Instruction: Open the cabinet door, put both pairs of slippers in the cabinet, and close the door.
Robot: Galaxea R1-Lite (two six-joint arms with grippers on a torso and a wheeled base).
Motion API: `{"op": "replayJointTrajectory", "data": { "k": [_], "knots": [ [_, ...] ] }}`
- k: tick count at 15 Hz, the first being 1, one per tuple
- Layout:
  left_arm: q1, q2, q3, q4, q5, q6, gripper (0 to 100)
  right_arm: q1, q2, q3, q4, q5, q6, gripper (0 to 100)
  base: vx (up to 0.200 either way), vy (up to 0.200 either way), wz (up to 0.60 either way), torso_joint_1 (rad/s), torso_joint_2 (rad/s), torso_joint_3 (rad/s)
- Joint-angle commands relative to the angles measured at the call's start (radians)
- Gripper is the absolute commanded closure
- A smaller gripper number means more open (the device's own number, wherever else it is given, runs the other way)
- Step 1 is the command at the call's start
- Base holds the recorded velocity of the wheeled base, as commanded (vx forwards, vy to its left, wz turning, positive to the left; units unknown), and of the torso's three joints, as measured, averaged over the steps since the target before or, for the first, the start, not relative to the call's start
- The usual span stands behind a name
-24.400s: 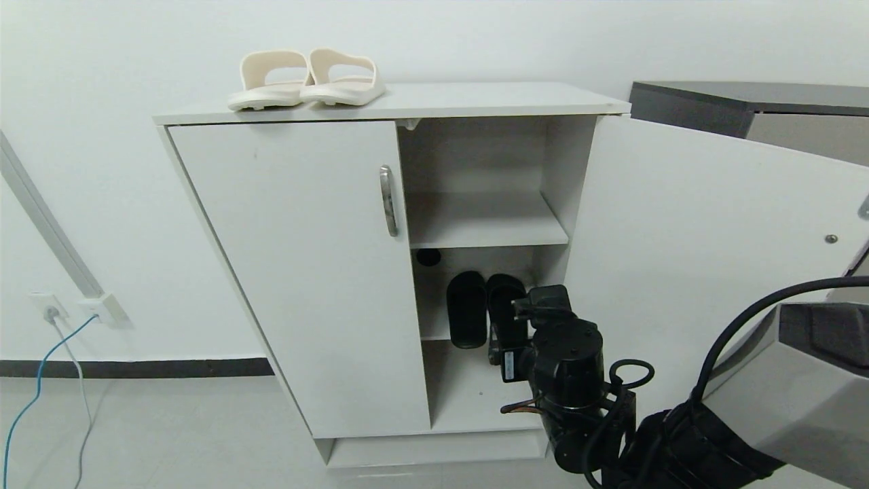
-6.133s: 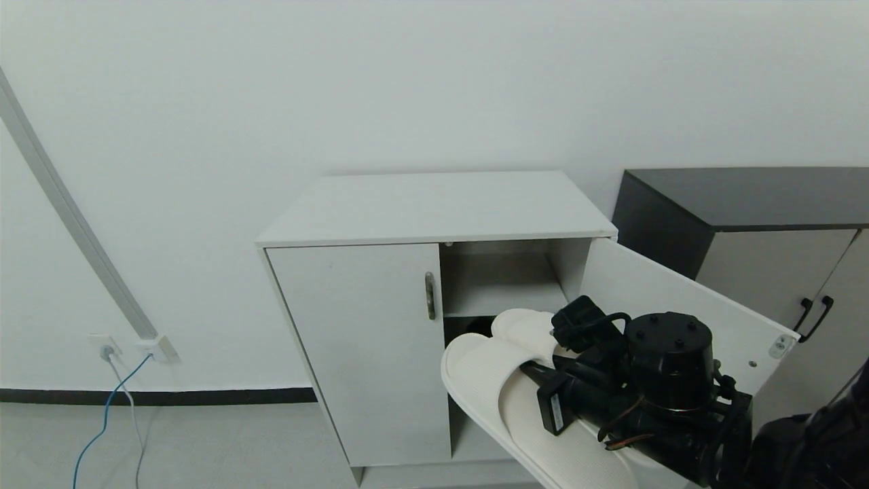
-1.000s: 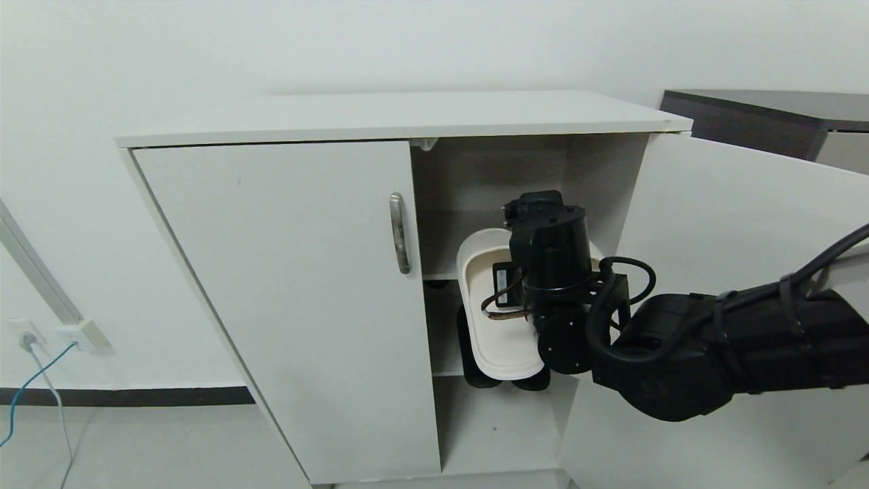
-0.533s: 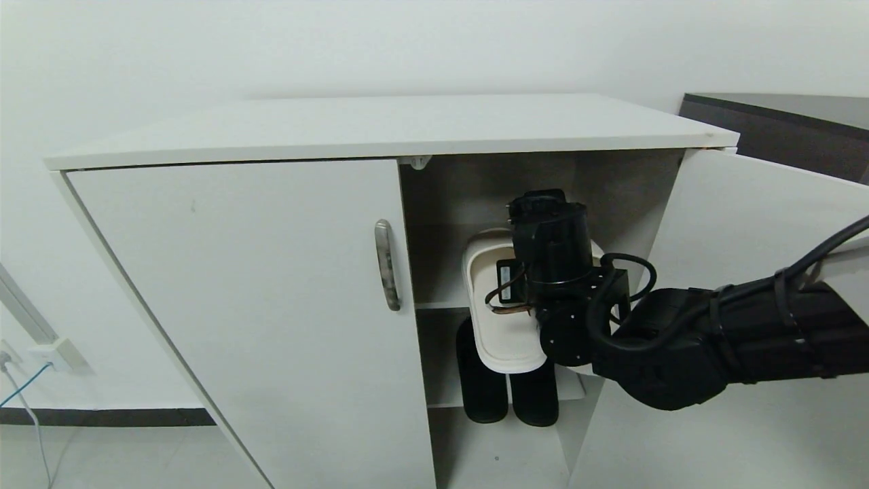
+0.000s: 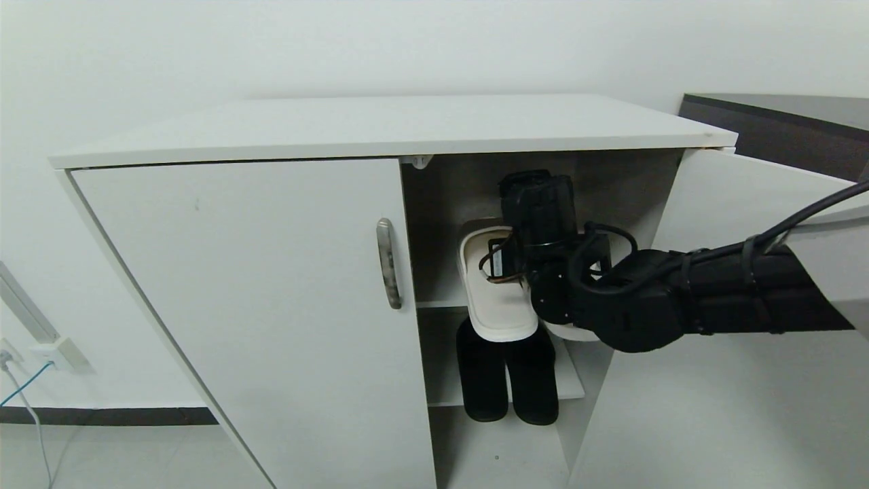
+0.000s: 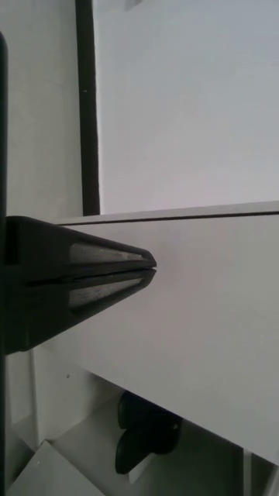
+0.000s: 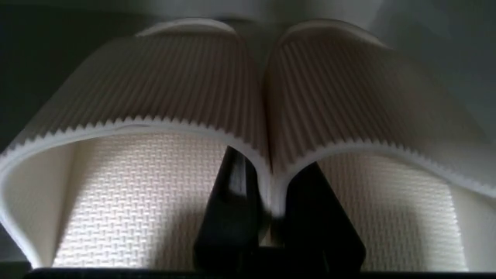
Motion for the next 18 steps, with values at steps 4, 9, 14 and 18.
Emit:
{"op": "replayJointTrajectory", "data": {
  "k": [4,9,14,18],
  "knots": [
    [0.001,0.001,0.000,0.000,0.001,-0.001,100,-0.020,0.086,-0.206,0.191,0.063,0.077,100,0.000,0.000,0.00,0.000,0.00,0.000],
    [0.001,0.001,0.000,0.000,0.003,-0.004,100,-0.049,0.165,-0.383,0.290,0.084,0.116,100,0.000,0.000,0.00,0.000,0.00,0.000],
    [0.001,0.001,0.000,-0.002,0.004,-0.005,100,-0.049,0.207,-0.416,0.279,0.075,0.091,100,0.000,0.000,0.00,0.000,0.00,0.000],
    [0.001,0.001,0.000,-0.002,0.006,-0.005,100,-0.057,0.221,-0.432,0.279,0.049,0.079,100,0.000,0.000,0.00,0.000,0.00,0.000]
  ]
}}
